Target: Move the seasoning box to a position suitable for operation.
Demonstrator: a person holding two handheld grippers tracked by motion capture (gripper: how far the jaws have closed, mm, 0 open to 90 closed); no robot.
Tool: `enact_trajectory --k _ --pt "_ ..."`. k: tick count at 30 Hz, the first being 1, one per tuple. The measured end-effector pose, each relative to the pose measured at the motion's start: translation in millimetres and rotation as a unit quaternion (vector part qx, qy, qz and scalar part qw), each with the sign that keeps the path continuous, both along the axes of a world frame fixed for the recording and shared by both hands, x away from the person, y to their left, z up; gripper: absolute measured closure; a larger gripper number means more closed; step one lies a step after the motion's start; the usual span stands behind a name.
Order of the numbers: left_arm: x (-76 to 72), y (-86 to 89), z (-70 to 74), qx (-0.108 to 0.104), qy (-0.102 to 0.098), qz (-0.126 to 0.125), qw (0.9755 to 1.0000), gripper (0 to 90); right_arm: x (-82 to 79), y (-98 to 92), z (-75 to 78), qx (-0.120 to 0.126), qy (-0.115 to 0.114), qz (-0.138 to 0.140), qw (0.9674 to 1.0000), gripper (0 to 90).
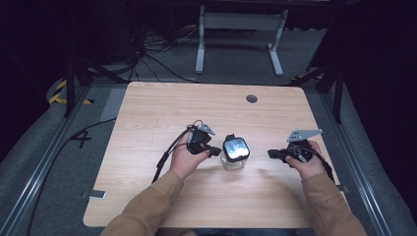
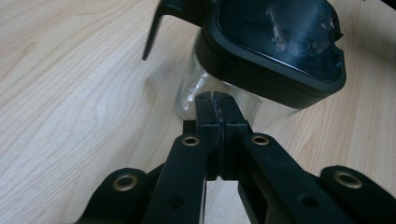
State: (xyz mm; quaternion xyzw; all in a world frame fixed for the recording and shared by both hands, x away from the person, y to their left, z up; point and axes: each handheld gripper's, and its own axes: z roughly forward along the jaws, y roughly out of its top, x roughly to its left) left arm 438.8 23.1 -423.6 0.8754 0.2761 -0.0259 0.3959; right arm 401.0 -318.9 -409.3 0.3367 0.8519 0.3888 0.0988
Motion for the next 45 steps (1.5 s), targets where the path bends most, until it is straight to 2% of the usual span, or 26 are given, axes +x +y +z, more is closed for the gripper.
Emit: enact_trajectory --k 33,40,43,45 --pt "14.7 -13.2 -6.0 0.007 0.000 0.014 0.9999 89.8 -12.9 -7.4 0.7 0.002 -0.002 -0.003 1.0000 89.9" --pt "17.0 -6.9 -4.1 0.015 0.000 0.020 0.9997 89.4 -13.9 -10.3 2.8 0.005 -0.005 -0.008 0.9999 89.9" --pt "17.5 0.9 1.5 0.001 -0.002 0.032 0.9995 89.3 -13.5 -11.5 4.5 0.007 -0.006 -0.007 0.9999 89.9" --pt "16.1 5.6 8.8 -0.005 -0.007 0.027 0.9996 89.3 -13.3 -12.5 5.4 0.007 -0.008 -0.009 0.9999 89.9"
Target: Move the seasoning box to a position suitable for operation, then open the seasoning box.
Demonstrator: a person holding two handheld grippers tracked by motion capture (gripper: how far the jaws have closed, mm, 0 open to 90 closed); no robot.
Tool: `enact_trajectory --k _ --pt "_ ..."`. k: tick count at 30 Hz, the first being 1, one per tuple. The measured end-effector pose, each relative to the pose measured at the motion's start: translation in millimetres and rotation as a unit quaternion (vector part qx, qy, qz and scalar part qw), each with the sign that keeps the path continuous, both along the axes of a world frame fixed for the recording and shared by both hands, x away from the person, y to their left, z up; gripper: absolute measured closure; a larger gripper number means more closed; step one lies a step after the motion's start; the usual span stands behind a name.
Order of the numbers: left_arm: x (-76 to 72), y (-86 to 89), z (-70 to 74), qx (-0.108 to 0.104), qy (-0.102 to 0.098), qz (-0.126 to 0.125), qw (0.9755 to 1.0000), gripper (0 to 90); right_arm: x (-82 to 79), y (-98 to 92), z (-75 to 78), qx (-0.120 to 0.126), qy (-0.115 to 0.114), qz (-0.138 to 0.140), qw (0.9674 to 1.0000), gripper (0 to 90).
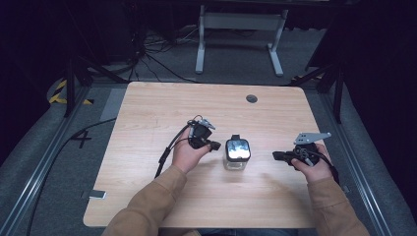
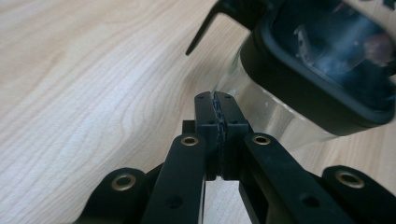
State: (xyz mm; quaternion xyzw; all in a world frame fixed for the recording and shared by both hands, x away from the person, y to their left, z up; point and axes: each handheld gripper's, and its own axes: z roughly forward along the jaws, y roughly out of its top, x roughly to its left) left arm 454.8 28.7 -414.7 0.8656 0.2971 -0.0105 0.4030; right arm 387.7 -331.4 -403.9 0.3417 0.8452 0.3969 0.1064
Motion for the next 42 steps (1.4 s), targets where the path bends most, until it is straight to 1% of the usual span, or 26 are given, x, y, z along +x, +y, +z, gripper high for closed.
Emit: enact_trajectory --k 1,2,3,4,5,6,8,9,11,14,15,16,20,21,22,23,25,27,28,30,31,33,34,35,39,42 --pt "-1.4 1.7 4.7 -0.001 -0.007 -0.002 1.0000 89.3 -0.1 -0.5 0.6 0.002 0.000 0.000 1.0000 89.9" --pt "-3.3 3.0 10.1 -0.006 -0.010 -0.006 0.9999 89.2 -0.2 -0.9 0.9 0.003 -0.002 0.000 1.0000 89.9" --pt "-4.7 4.4 15.8 -0.010 -0.019 -0.013 0.9997 89.1 -0.4 -1.4 1.5 0.002 -0.002 0.000 1.0000 89.9" --pt "-5.8 5.5 20.6 -0.010 -0.020 -0.019 0.9996 88.8 -0.6 -1.7 1.7 0.003 -0.004 0.000 1.0000 89.9" --pt "-7.2 6.3 25.9 -0.015 -0.026 -0.025 0.9992 88.5 -0.9 -1.8 2.1 0.004 -0.003 0.000 1.0000 89.9" --pt "-8.5 7.1 32.5 -0.018 -0.035 -0.033 0.9987 88.1 -1.3 -2.1 2.5 0.005 -0.003 -0.001 1.0000 89.9" --pt "-9.1 8.2 41.6 -0.015 -0.051 -0.043 0.9977 87.3 -1.7 -2.7 2.8 0.004 -0.005 0.000 1.0000 89.9" --pt "-8.3 8.5 44.6 -0.015 -0.051 -0.047 0.9975 87.2 -1.9 -2.9 2.8 0.004 -0.005 0.000 1.0000 89.9" --pt "-4.5 7.4 49.8 -0.028 -0.048 -0.058 0.9968 87.2 -2.0 -2.9 2.9 0.004 -0.004 -0.001 1.0000 89.9" --pt "-0.4 3.8 55.3 -0.023 -0.050 -0.069 0.9961 87.2 -2.2 -2.0 3.1 0.004 -0.004 0.000 1.0000 89.9" --pt "1.8 1.4 56.3 -0.031 -0.047 -0.073 0.9957 87.2 -2.3 -1.5 2.8 0.004 -0.005 0.000 1.0000 89.9" --pt "4.5 -0.5 56.9 -0.036 -0.046 -0.076 0.9954 87.3 -2.3 -1.3 2.7 0.004 -0.004 0.000 1.0000 89.9" --pt "14.1 -13.6 54.2 -0.053 -0.028 -0.084 0.9946 87.7 -2.3 -0.4 2.1 0.006 -0.001 0.002 1.0000 89.9" --pt "16.1 -19.9 52.1 -0.049 -0.027 -0.084 0.9949 87.9 -2.1 -0.3 1.8 0.004 -0.003 0.004 1.0000 89.9" --pt "16.1 -19.9 52.1 -0.049 -0.027 -0.084 0.9949 88.1 -2.1 -0.3 1.8 0.004 -0.003 0.004 1.0000 89.9" --pt "16.4 -24.2 51.0 -0.049 -0.027 -0.083 0.9950 88.1 -2.4 -0.1 1.8 0.004 -0.004 0.005 1.0000 89.9" --pt "18.8 -33.1 49.0 -0.050 -0.030 -0.087 0.9946 88.6 -2.7 -0.9 2.1 0.006 -0.005 0.006 0.9999 89.9" --pt "21.7 -39.9 46.5 -0.043 -0.034 -0.080 0.9953 88.8 -3.2 -1.4 2.0 0.008 -0.003 0.004 1.0000 89.9" --pt "23.9 -41.6 45.4 -0.036 -0.033 -0.080 0.9956 89.0 -3.4 -1.5 1.7 0.008 -0.003 0.005 1.0000 89.9" --pt "25.8 -43.3 43.6 -0.034 -0.032 -0.077 0.9960 89.4 -3.8 -1.5 1.7 0.009 -0.001 0.005 0.9999 89.9" --pt "28.6 -45.6 40.9 -0.029 -0.029 -0.071 0.9966 89.5 -4.1 -1.9 1.4 0.007 -0.002 0.006 1.0000 89.9" --pt "29.5 -47.8 39.0 -0.018 -0.035 -0.064 0.9972 89.5 -4.6 -2.4 1.6 0.009 -0.003 0.006 0.9999 89.9" --pt "29.5 -47.8 39.0 -0.018 -0.035 -0.064 0.9972 89.5 -4.6 -2.4 1.6 0.009 -0.003 0.006 0.9999 89.9" --pt "29.7 -48.2 38.7 -0.009 -0.036 -0.061 0.9975 89.5 -5.0 -2.8 1.7 0.009 -0.003 0.005 0.9999 89.9" --pt "31.9 -50.0 35.3 -0.005 -0.036 -0.052 0.9980 89.5 -5.7 -3.4 1.4 0.011 -0.001 0.003 0.9999 89.8" --pt "33.6 -49.3 34.5 -0.006 -0.038 -0.051 0.9979 89.6 -6.2 -3.5 1.5 0.011 -0.002 0.005 0.9999 89.9"
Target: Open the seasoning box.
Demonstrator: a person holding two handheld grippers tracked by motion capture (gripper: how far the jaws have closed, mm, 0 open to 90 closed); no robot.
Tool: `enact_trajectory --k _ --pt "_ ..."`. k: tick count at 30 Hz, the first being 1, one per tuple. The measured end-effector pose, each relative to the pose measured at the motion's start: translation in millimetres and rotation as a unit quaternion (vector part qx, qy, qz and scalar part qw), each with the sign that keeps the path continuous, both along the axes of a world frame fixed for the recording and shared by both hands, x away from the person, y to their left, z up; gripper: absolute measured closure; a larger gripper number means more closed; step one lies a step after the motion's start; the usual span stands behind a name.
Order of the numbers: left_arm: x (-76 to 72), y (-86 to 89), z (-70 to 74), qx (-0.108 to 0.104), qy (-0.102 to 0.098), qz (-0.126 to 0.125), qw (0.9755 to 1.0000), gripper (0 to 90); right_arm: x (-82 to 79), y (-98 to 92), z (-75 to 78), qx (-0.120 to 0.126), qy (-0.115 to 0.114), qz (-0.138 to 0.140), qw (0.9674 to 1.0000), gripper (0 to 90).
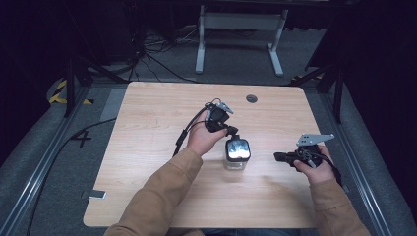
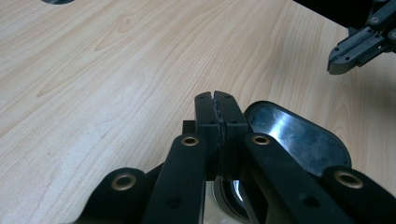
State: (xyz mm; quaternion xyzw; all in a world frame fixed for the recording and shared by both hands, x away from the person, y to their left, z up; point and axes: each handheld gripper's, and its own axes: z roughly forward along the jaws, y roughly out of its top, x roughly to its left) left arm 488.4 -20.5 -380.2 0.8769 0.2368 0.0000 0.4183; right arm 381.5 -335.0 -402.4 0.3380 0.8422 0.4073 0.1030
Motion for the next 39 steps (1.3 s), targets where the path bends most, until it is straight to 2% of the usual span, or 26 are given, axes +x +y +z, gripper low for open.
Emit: enact_trajectory --k 3,8,12,17,24,27,33,39 --pt "0.4 1.0 -0.4 0.003 0.000 0.003 1.0000 89.6 -0.2 -0.4 -0.3 0.000 -0.002 0.000 1.0000 89.9" --pt "0.0 4.6 0.0 -0.003 0.004 0.005 1.0000 89.5 -1.0 -1.0 0.3 0.001 -0.001 -0.001 1.0000 89.9" --pt "-0.3 5.5 0.2 0.003 -0.001 0.001 1.0000 89.5 -0.9 -0.6 0.0 0.000 -0.002 0.000 1.0000 89.8" --pt "-0.2 5.7 -1.1 -0.006 0.003 0.005 1.0000 89.7 -1.1 -0.4 0.2 0.002 -0.002 0.000 1.0000 89.8" --pt "0.3 0.8 -2.7 0.004 -0.004 0.010 0.9999 89.9 -1.2 0.4 0.6 0.002 -0.002 0.003 1.0000 89.8" --pt "0.8 2.0 -2.9 0.006 -0.001 0.009 0.9999 89.9 -1.7 0.4 1.1 0.003 -0.003 0.004 1.0000 89.8" --pt "-1.3 1.5 -5.7 0.004 -0.019 0.012 0.9997 89.9 -1.9 0.4 1.2 0.003 -0.004 0.004 1.0000 89.8" --pt "-1.8 4.2 -9.2 -0.010 -0.024 0.011 0.9996 89.9 -2.1 0.3 1.6 0.004 -0.006 0.004 1.0000 89.8"
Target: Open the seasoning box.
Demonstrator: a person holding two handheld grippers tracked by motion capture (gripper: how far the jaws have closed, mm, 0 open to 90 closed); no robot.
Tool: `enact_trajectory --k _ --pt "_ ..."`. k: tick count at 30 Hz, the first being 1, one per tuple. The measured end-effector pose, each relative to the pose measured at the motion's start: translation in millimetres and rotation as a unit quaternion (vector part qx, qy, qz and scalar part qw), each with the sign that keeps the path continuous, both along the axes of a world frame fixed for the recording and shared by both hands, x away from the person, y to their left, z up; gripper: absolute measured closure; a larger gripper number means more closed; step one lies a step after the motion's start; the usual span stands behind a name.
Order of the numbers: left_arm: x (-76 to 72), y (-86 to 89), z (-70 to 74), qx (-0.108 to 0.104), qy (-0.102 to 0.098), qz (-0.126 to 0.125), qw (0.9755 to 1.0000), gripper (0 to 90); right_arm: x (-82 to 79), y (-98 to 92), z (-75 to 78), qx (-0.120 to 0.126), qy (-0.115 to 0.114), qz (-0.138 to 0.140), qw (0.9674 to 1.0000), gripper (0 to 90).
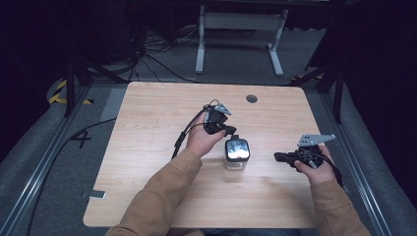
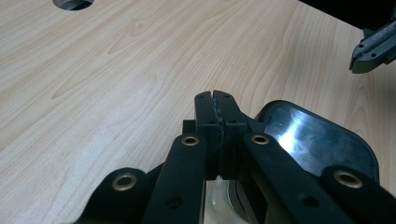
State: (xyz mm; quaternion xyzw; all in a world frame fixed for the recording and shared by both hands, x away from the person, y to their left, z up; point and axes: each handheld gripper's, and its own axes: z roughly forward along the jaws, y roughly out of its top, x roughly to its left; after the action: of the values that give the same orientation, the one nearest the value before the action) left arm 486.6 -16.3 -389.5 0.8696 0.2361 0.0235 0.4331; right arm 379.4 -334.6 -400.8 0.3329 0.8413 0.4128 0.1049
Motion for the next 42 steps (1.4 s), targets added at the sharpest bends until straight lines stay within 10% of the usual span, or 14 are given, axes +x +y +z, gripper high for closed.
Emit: enact_trajectory --k 42 --pt "-3.1 13.6 -2.6 -0.057 -0.017 -0.011 0.9982 90.0 -4.6 18.6 3.8 0.008 -0.001 0.040 0.9992 89.8"
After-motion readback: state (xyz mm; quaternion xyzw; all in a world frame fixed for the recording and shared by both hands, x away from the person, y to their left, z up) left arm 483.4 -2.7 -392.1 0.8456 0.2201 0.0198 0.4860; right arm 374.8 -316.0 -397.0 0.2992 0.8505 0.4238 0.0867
